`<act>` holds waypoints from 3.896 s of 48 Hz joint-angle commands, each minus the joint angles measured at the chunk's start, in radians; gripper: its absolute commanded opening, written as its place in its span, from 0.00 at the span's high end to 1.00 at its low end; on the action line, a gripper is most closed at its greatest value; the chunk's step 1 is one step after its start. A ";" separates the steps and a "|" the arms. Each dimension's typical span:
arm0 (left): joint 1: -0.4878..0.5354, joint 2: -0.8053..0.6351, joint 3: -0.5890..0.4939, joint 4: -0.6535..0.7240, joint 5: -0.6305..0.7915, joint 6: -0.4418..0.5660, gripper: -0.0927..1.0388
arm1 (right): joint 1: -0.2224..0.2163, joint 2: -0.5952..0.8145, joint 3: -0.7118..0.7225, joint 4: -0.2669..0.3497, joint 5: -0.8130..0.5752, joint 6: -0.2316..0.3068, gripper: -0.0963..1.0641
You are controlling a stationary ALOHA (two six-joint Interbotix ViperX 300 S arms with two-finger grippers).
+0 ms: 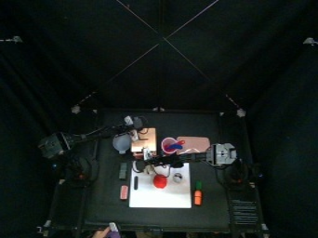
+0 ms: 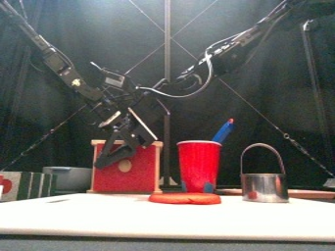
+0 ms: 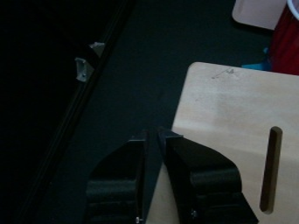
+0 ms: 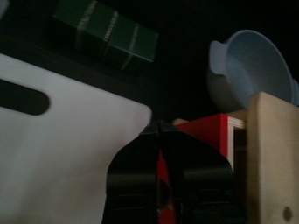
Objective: Get the cutter from the drawer then cut the dough then place the extra dough in the bowl
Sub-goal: Cut the dough
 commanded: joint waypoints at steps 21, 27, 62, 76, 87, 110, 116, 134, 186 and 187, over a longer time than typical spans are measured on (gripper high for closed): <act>0.002 0.003 -0.015 -0.003 -0.048 -0.003 0.38 | -0.035 -0.035 -0.057 -0.032 -0.006 0.008 0.63; -0.002 -0.006 -0.014 -0.021 -0.048 -0.006 0.38 | 0.023 -0.114 -0.011 -0.029 0.002 0.017 0.63; -0.008 -0.137 -0.009 -0.155 -0.235 -0.005 0.38 | 0.100 -0.653 0.523 0.469 0.261 0.020 0.58; -0.156 -0.192 0.074 -0.206 -0.394 -0.006 0.37 | 0.163 -0.721 0.612 0.623 0.313 0.025 0.29; -0.299 -0.209 0.160 -0.287 -0.529 -0.006 0.37 | 0.167 -0.718 0.617 0.724 0.410 0.026 0.23; -0.443 -0.170 0.221 -0.351 -0.650 -0.005 0.37 | 0.138 -0.630 0.623 0.709 0.403 0.026 0.23; -0.451 -0.161 0.229 -0.354 -0.650 -0.008 0.37 | 0.127 -0.629 0.620 0.709 0.385 0.028 0.23; -0.453 -0.163 0.261 -0.387 -0.650 -0.006 0.37 | 0.120 -0.612 0.617 0.634 0.364 0.104 0.28; -0.459 -0.163 0.285 -0.416 -0.650 -0.002 0.38 | 0.250 -0.491 0.325 0.495 0.465 0.184 0.49; -0.457 -0.161 0.287 -0.416 -0.650 -0.002 0.38 | 0.253 -0.480 0.318 0.495 0.466 0.183 0.49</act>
